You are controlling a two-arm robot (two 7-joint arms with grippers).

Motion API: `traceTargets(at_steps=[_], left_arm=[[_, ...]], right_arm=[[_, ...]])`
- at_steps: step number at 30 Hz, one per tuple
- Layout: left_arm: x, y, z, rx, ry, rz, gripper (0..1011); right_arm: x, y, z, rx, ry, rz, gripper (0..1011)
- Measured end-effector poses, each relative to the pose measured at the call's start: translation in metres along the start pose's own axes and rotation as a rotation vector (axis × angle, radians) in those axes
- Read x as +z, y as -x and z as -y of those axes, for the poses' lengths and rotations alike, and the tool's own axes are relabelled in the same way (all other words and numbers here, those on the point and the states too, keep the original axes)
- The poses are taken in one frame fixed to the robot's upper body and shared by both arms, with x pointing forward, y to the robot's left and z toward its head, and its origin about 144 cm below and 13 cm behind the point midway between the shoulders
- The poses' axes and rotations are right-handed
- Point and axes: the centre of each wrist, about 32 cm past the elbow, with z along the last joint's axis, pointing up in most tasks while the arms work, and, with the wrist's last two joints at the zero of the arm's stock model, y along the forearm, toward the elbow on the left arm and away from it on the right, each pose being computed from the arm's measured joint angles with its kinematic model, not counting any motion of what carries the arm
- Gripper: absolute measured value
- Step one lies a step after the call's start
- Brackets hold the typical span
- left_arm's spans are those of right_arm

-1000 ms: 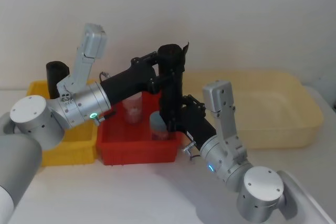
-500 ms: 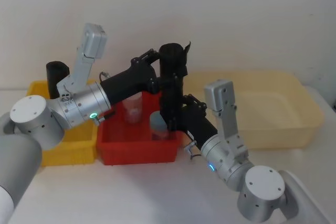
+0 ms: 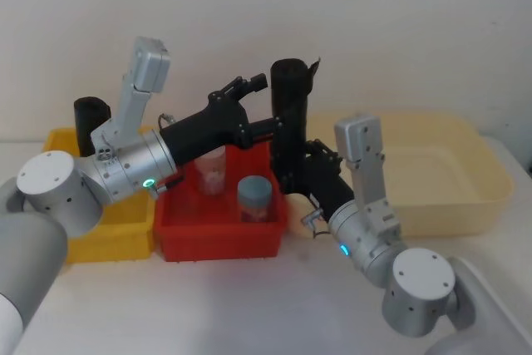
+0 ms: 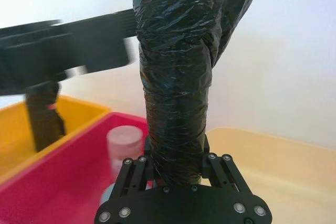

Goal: Pick up the garbage bag with the one hand and transfer it to the other hand.

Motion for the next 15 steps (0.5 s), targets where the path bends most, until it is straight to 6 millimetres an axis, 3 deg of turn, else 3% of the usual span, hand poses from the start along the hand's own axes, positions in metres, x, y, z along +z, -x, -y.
traceTargets(at_steps=[15], left_arm=[[0.0, 0.0, 0.0, 0.0, 0.0, 0.0, 1000]], right_arm=[[0.0, -0.042, -0.023, -0.175, 0.027, 0.063, 456]])
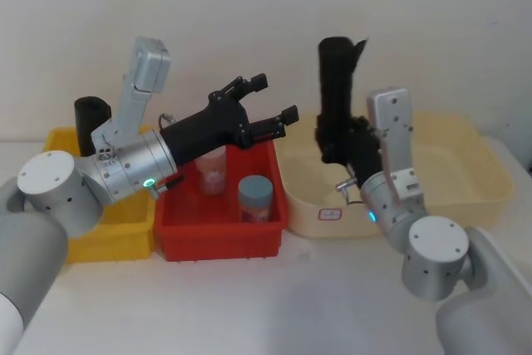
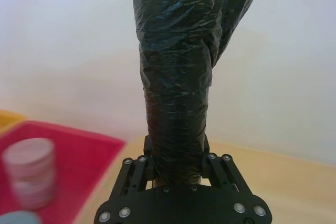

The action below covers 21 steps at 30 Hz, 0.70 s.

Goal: Pick up the garbage bag with the one hand and transfer it to the other hand.

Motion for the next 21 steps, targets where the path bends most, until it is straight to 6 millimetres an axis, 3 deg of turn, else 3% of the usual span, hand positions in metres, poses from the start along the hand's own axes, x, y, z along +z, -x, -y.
traceTargets(at_steps=[4, 13, 21], left_arm=[[0.0, 0.0, 0.0, 0.0, 0.0, 0.0, 1000], [0.0, 0.0, 0.0, 0.0, 0.0, 0.0, 1000], [0.0, 0.0, 0.0, 0.0, 0.0, 0.0, 1000]], right_arm=[[-0.001, -0.013, -0.007, -0.053, 0.007, 0.022, 457], [-0.004, -0.052, -0.018, -0.169, 0.019, 0.06, 751], [-0.003, -0.068, -0.018, -0.204, 0.013, 0.056, 956]])
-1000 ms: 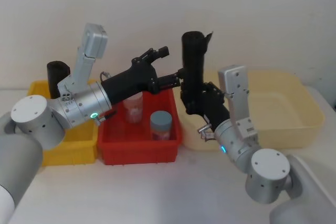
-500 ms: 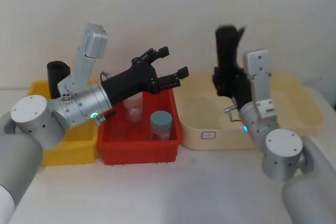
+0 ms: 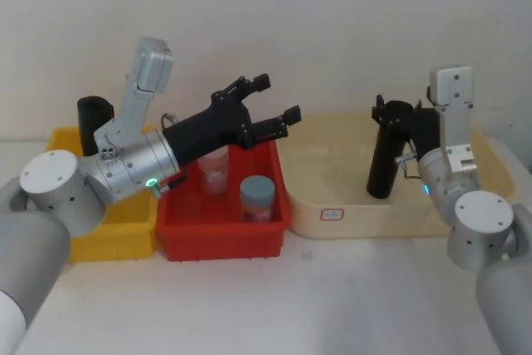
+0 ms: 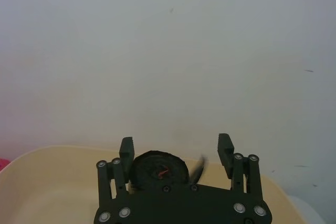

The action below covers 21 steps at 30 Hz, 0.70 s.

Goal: Pick up the garbage bag with the one hand and transfer it to the other hand.

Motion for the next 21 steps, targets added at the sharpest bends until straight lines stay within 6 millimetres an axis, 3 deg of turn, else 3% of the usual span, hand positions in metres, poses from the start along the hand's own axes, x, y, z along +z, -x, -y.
traceTargets(at_steps=[2, 21], left_arm=[[0.0, 0.0, 0.0, 0.0, 0.0, 0.0, 1000], [0.008, 0.01, -0.016, 0.112, 0.013, 0.062, 1000]], right_arm=[[0.001, -0.003, 0.0, -0.001, -0.002, -0.006, 999], [0.016, -0.004, 0.02, 0.108, -0.045, -0.058, 1000]])
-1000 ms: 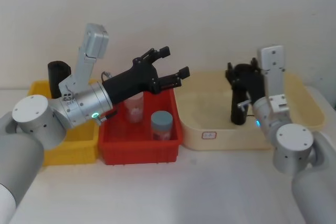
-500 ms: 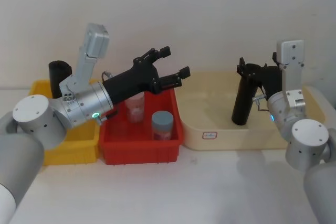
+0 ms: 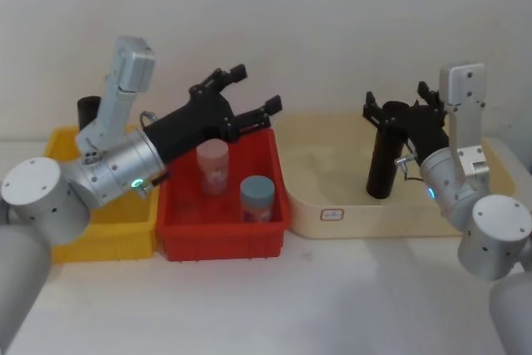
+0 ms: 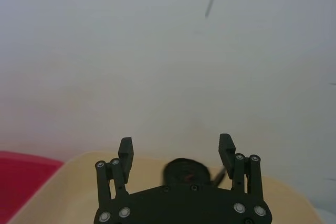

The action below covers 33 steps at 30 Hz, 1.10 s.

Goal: Pick up the garbage bag with the one hand and transfer it to the other hand.

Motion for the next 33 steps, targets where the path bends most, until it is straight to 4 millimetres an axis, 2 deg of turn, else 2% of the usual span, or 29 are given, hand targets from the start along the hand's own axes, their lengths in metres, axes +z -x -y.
traceTargets(at_steps=[9, 16, 33], left_arm=[[0.011, 0.008, -0.019, 0.099, 0.012, 0.062, 1000], [0.024, 0.018, -0.041, 0.205, 0.02, 0.129, 1000], [0.055, 0.046, -0.095, 0.44, 0.021, 0.271, 1000]], right_arm=[[0.006, 0.012, 0.018, 0.106, -0.01, -0.013, 1000], [0.01, 0.027, 0.032, 0.18, -0.021, -0.021, 1000], [0.021, 0.047, 0.052, 0.295, -0.069, -0.039, 1000]])
